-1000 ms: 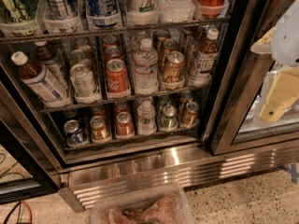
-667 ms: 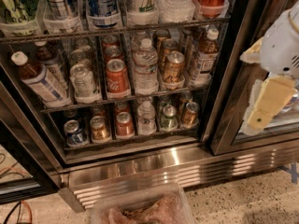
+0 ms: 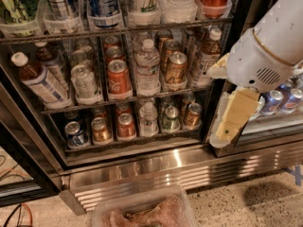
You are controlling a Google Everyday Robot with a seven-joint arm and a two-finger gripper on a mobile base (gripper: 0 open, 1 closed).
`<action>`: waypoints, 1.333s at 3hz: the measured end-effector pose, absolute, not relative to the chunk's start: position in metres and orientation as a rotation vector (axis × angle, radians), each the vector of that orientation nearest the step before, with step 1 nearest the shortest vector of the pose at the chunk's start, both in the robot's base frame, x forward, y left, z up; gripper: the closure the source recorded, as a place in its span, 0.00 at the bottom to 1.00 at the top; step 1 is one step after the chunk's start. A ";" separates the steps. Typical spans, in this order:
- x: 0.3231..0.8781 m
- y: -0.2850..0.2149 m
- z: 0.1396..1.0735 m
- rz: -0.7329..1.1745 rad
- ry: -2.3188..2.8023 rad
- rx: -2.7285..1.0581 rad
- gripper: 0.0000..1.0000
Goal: Pick 7up can from middle shelf of fridge
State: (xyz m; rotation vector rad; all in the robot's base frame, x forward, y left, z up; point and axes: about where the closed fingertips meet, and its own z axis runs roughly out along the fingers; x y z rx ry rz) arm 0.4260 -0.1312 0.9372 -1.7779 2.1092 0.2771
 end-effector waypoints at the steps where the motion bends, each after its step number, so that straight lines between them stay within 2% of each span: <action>1: 0.415 -0.101 0.928 0.417 2.020 -1.884 0.00; 2: 0.411 -0.092 0.919 0.421 2.020 -1.894 0.00; 4: 0.385 -0.039 0.867 0.426 2.084 -1.859 0.00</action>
Offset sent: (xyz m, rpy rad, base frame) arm -0.0088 0.0249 -0.0080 0.0431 0.0471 0.0926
